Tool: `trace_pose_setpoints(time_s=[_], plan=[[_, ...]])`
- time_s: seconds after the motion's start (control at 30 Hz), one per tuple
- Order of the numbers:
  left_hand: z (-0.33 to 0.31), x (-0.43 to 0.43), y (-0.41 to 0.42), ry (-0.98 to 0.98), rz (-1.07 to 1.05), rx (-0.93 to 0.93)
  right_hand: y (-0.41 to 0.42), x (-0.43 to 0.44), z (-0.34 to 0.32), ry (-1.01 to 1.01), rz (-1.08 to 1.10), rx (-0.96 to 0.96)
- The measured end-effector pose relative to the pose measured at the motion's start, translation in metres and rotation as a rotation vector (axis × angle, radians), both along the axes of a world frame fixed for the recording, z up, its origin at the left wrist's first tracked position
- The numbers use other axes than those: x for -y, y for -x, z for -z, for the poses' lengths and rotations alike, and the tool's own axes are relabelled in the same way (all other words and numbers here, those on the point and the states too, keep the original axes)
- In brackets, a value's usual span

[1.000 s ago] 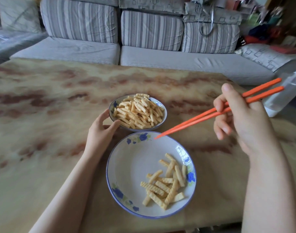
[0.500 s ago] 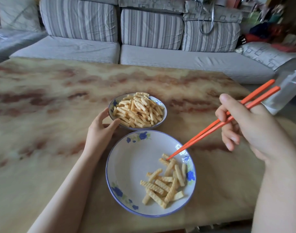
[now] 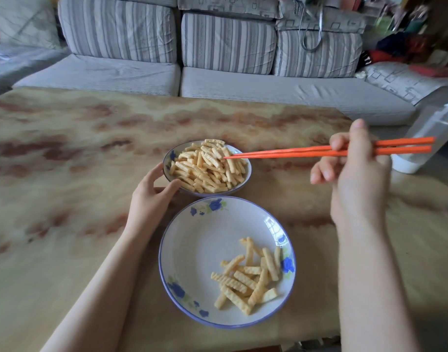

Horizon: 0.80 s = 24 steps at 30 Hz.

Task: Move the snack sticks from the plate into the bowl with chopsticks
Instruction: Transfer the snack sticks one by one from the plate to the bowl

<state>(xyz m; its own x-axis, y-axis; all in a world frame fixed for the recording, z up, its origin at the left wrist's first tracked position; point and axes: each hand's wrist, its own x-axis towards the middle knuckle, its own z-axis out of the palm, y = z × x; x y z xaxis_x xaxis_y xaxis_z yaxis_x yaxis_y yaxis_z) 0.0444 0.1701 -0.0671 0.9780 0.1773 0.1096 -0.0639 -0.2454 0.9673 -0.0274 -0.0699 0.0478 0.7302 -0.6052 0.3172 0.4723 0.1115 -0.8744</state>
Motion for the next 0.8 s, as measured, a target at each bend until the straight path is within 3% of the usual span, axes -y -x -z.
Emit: trace_pose_setpoints(time_s=[0.37,0.8], plan=[[0.002,-0.001,-0.002,-0.003,-0.014,-0.011,-0.017,-0.035,0.023,0.174,-0.077,-0.095],[0.001,0.0,-0.002,0.007,-0.004,-0.016,-0.011,-0.021,0.017,0.219,-0.13,-0.084]])
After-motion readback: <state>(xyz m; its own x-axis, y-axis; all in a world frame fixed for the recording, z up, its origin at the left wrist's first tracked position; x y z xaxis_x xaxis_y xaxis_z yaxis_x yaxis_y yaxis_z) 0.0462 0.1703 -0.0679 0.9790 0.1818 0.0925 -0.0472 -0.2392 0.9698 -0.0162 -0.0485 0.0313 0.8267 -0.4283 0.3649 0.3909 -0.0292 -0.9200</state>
